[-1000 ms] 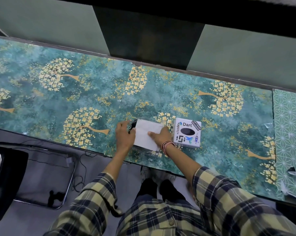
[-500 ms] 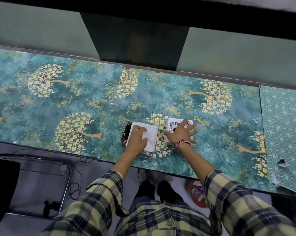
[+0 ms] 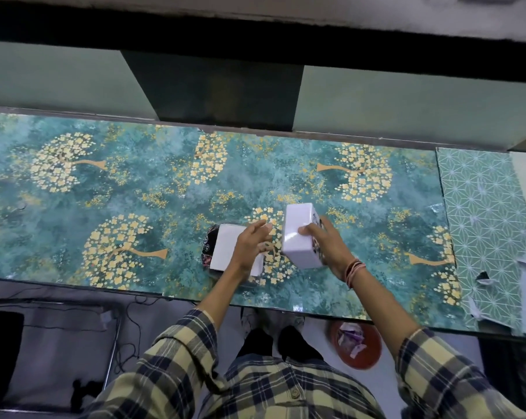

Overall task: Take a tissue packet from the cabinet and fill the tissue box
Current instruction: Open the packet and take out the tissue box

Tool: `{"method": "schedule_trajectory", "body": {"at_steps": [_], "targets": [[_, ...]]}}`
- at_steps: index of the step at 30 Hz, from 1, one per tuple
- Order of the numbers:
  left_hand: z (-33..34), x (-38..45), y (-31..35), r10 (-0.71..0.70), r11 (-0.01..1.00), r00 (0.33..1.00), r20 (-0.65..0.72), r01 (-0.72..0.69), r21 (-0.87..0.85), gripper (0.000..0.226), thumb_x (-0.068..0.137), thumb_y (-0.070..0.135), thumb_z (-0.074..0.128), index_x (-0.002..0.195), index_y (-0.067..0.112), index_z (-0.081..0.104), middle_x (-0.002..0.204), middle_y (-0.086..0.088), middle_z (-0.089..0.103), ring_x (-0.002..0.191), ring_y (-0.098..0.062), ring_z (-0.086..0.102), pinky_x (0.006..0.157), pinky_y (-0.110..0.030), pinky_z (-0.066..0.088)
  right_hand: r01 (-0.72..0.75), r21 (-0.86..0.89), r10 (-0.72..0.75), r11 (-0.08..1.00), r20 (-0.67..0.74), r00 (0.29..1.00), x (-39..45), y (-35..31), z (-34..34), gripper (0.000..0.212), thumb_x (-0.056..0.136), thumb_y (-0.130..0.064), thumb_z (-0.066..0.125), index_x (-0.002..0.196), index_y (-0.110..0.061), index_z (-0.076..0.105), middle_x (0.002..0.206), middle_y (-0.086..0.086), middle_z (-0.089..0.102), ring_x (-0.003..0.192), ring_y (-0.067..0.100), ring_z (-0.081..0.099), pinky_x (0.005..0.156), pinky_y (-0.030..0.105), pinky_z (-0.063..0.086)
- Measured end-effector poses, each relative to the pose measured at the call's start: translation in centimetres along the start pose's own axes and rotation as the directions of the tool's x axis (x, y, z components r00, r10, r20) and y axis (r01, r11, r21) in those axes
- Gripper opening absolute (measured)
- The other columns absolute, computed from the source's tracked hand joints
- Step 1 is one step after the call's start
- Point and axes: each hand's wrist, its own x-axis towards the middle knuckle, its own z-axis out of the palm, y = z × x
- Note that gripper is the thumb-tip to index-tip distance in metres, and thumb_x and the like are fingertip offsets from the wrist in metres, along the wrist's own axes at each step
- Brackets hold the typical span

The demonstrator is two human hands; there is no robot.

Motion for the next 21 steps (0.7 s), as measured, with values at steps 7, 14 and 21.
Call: {"method": "schedule_trajectory", "body": {"at_steps": [7,14,21], "targets": [[2.1,-1.3,0.9,-0.148,0.963,0.957,0.248,0.197,-0.186,0.063,0.069,0.048,0.077,0.121,0.014,0.068,0.108,-0.012,0.073,0.094,-0.028,0.067,0.076,-0.04,0.057,0.059,0.089,-0.068,0.994,0.104,0.992,-2.0,-0.5,0.1,0.048,0.077,-0.029,0.066,0.125,-0.026,0.061,0.109,0.004,0.07,0.088,0.02,0.068,0.07,0.034,0.052],[2.0,-0.8,0.3,-0.1,0.986,0.963,0.248,0.129,-0.102,0.058,0.074,0.044,0.071,0.124,0.015,0.069,0.119,-0.02,0.069,0.106,-0.036,0.061,0.095,-0.054,0.047,0.063,0.134,-0.079,0.989,0.123,0.989,-2.4,0.3,0.0,0.051,0.079,-0.026,0.065,0.129,-0.039,0.062,0.109,-0.004,0.072,0.089,0.017,0.07,0.066,0.029,0.056],[2.3,-1.4,0.7,-0.074,0.996,0.965,0.254,0.084,-0.029,0.065,0.079,0.042,0.067,0.137,0.012,0.062,0.132,-0.022,0.067,0.113,-0.041,0.064,0.098,-0.064,0.051,-0.007,0.266,-0.036,0.964,0.156,0.987,-2.7,1.3,-0.2,0.052,0.079,-0.027,0.067,0.13,-0.039,0.064,0.127,0.009,0.068,0.105,0.029,0.067,0.079,0.046,0.057]]}}
